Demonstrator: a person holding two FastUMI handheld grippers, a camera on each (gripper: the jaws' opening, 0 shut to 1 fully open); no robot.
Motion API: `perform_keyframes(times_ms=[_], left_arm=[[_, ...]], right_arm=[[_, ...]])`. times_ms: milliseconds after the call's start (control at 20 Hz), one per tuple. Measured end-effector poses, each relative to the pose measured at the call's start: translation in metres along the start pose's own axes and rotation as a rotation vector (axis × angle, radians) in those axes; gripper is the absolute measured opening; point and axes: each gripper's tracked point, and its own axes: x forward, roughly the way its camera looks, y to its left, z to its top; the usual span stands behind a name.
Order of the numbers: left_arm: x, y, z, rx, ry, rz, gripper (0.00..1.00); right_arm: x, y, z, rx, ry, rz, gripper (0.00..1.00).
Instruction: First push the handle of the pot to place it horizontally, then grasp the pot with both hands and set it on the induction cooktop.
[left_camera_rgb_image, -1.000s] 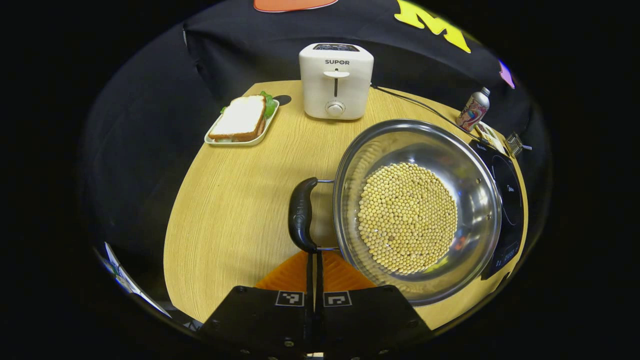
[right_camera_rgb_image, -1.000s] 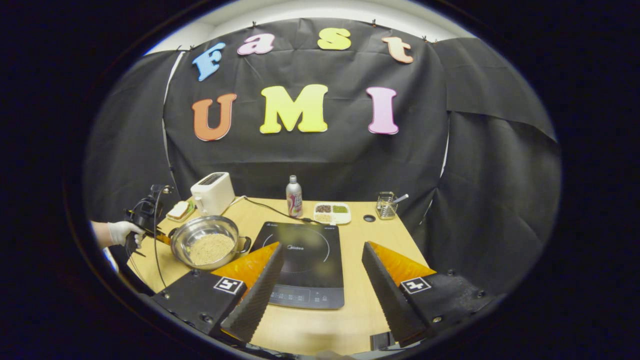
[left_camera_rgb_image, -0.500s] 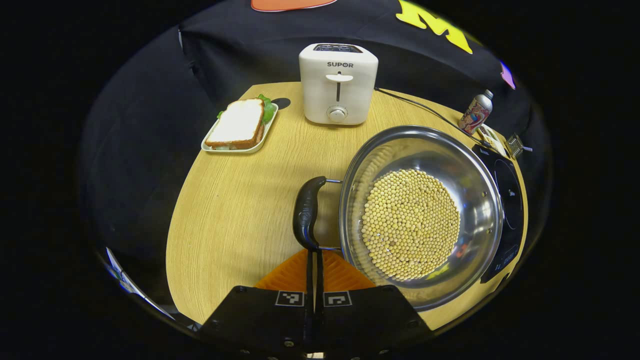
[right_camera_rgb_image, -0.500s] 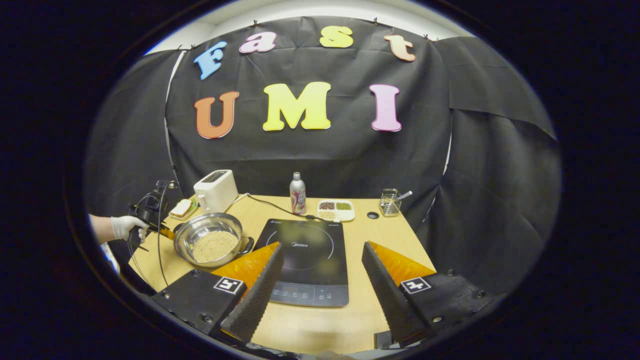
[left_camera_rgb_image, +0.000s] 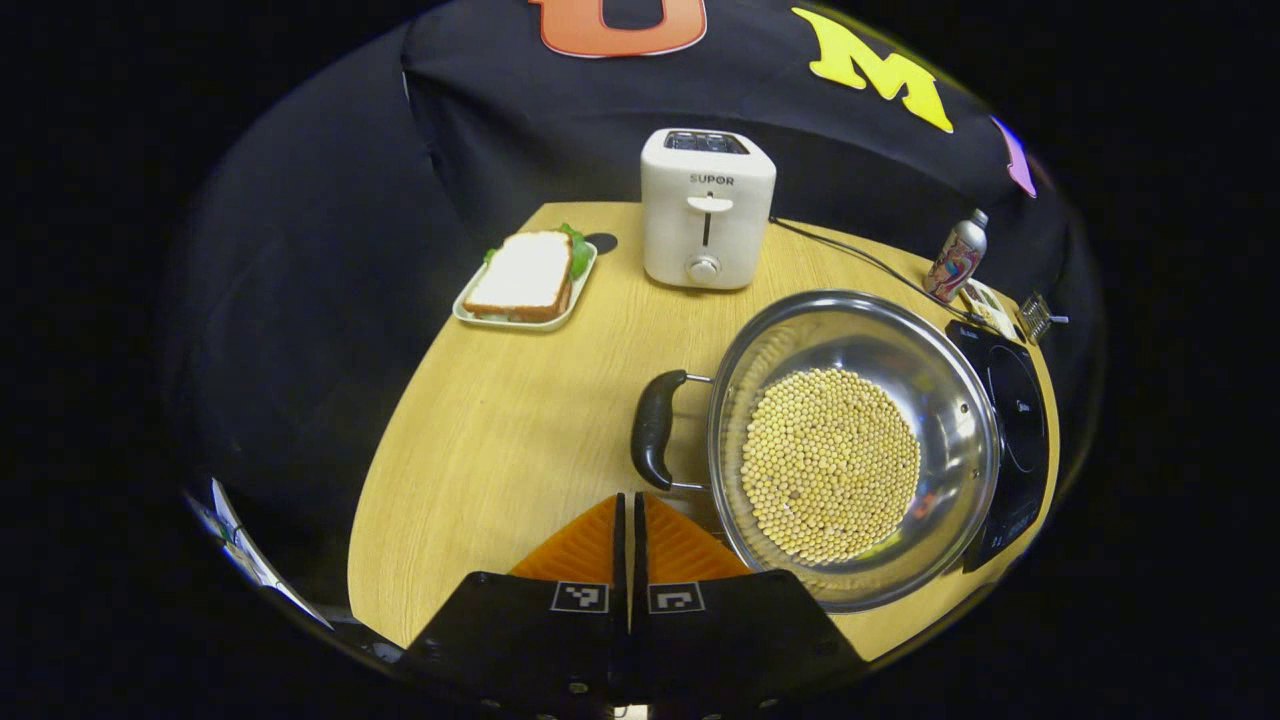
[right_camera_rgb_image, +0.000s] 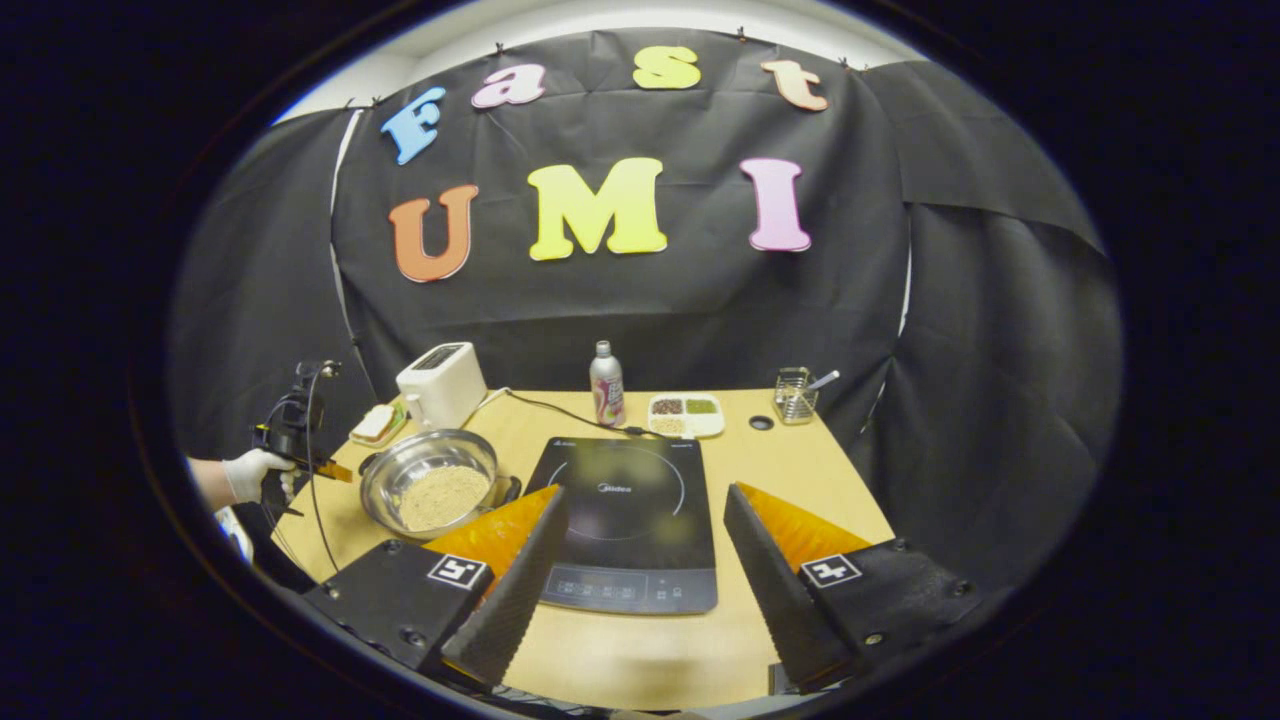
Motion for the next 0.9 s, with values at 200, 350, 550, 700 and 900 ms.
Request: perform_keyframes(times_ms=[200,350,550,700,900], left_arm=[[-0.022,0.013,0.012,-0.002,-0.076,0.019,0.66],[-0.029,0.011,0.021,0.018,-0.101,0.01,0.71],[-0.032,0.001,0.037,0.091,-0.132,0.011,0.89],[-0.024,-0.013,0.05,0.132,-0.136,0.0,0.98],[-0.001,-0.026,0.045,0.162,-0.088,-0.002,0.98]], right_arm=[[0.024,0.03,-0.002,-0.029,0.032,0.069,0.97],[0.05,0.061,-0.005,-0.03,0.065,0.144,0.96],[0.09,0.1,-0.016,-0.007,0.137,0.235,0.99],[0.125,0.12,-0.027,-0.003,0.198,0.247,0.99],[0.167,0.153,-0.057,0.006,0.315,0.275,0.94]])
